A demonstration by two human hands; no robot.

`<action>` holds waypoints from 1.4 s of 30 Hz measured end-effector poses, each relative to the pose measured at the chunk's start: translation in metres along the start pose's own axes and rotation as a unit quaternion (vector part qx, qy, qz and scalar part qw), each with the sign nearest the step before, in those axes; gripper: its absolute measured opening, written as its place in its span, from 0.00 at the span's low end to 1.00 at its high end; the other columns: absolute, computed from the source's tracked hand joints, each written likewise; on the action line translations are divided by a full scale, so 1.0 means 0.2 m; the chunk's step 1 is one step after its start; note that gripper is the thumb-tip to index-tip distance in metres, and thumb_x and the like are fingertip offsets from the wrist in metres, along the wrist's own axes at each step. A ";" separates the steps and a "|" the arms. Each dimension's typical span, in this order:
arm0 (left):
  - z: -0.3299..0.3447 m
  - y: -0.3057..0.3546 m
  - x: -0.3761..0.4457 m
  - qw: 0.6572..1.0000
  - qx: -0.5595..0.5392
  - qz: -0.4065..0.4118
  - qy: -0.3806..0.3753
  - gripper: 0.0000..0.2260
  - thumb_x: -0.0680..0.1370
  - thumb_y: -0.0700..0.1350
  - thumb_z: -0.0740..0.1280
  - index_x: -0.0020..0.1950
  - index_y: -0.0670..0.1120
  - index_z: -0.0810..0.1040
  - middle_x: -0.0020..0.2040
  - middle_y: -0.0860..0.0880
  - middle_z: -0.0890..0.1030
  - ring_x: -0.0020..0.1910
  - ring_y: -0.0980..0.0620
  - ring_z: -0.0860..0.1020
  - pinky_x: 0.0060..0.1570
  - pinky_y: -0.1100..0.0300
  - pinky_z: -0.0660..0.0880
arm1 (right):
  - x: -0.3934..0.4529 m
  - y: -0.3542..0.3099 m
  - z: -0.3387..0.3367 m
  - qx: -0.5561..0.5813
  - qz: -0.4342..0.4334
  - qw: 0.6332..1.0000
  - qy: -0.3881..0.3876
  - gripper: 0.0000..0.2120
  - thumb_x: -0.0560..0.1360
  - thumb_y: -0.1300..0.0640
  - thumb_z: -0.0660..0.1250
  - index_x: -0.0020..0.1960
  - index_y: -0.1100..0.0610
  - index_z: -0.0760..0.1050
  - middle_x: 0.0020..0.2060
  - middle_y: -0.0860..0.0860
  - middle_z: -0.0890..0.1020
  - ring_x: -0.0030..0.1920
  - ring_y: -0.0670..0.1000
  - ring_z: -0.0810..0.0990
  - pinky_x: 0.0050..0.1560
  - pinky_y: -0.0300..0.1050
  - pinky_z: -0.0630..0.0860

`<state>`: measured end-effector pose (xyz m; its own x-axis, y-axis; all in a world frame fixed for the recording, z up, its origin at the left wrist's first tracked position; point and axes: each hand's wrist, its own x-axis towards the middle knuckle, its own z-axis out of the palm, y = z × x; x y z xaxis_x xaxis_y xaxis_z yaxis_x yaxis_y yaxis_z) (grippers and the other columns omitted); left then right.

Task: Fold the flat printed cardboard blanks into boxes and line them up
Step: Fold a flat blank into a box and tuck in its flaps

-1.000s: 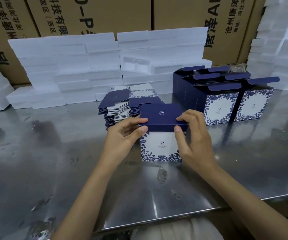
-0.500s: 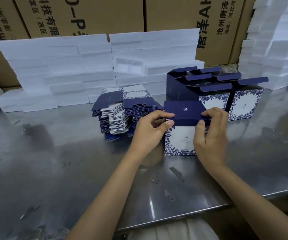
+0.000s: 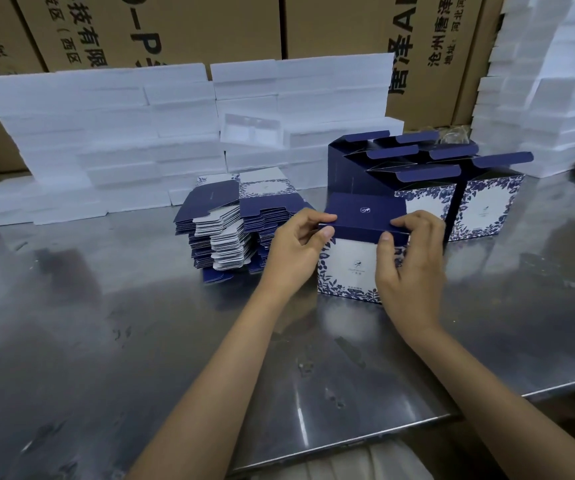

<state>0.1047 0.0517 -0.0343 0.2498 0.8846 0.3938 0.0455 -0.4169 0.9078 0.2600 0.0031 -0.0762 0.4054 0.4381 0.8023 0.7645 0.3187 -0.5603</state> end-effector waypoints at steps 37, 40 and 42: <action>0.06 -0.02 0.52 0.860 0.498 0.071 0.080 0.08 0.79 0.48 0.69 0.56 0.52 0.85 0.55 0.52 0.83 0.60 0.48 0.74 0.61 0.52 0.61 | 0.28 0.07 0.33 -0.332 -0.147 0.884 -0.294 0.41 0.74 0.68 0.64 0.82 0.65 0.47 0.78 0.58 0.58 0.69 0.58 0.67 0.69 0.49 0.64; 0.05 -0.04 0.67 0.853 0.516 0.046 0.062 0.08 0.79 0.47 0.69 0.56 0.53 0.85 0.54 0.52 0.85 0.59 0.48 0.78 0.65 0.52 0.61 | 0.36 0.09 0.45 -0.300 -0.110 0.892 -0.320 0.44 0.75 0.67 0.67 0.82 0.62 0.44 0.80 0.56 0.53 0.73 0.57 0.64 0.74 0.47 0.62; 0.04 -0.08 0.77 0.848 0.528 0.027 0.047 0.08 0.79 0.45 0.68 0.56 0.52 0.85 0.54 0.51 0.85 0.58 0.48 0.79 0.66 0.52 0.62 | 0.42 0.13 0.53 -0.279 -0.081 0.893 -0.345 0.46 0.74 0.68 0.69 0.82 0.61 0.45 0.81 0.55 0.52 0.74 0.57 0.63 0.74 0.47 0.64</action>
<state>0.1509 0.1929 0.0112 0.2026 0.8504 0.4856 0.8888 -0.3679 0.2733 0.2595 0.1371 -0.0454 0.0086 0.8991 0.4376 0.9936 0.0416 -0.1048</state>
